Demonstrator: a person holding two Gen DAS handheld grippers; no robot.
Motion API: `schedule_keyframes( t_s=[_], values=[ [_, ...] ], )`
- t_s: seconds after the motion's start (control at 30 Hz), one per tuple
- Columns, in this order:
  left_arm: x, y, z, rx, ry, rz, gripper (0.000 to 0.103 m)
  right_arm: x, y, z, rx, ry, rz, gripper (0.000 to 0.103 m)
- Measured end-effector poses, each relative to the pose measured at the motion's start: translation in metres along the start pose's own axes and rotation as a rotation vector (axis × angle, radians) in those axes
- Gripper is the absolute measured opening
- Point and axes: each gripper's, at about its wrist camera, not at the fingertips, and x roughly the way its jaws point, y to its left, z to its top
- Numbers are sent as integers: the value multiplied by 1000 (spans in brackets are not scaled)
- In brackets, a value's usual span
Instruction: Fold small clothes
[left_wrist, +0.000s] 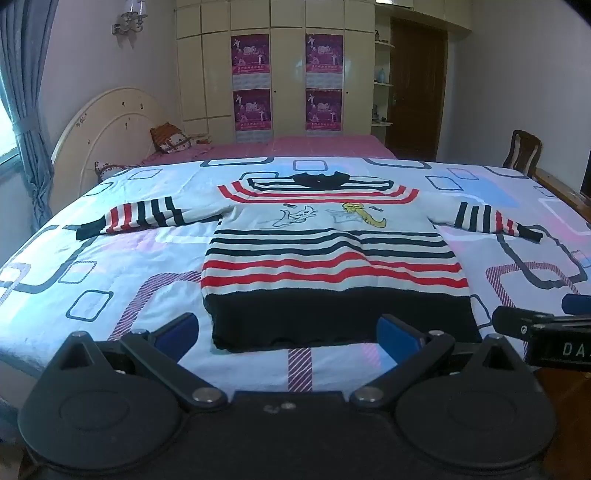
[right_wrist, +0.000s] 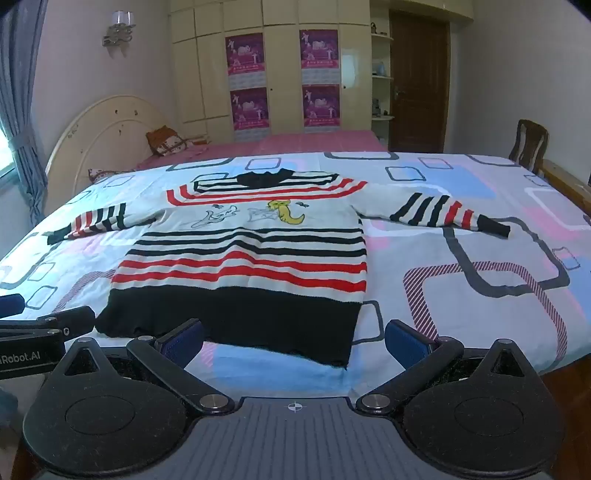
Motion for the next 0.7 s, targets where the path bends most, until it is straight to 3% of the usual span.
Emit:
schedule_keyframes(
  t_s=[0.7],
  values=[
    [-1,-6,2,22,-14,21,103,0,-3,0,5,-3,5,103]
  ],
)
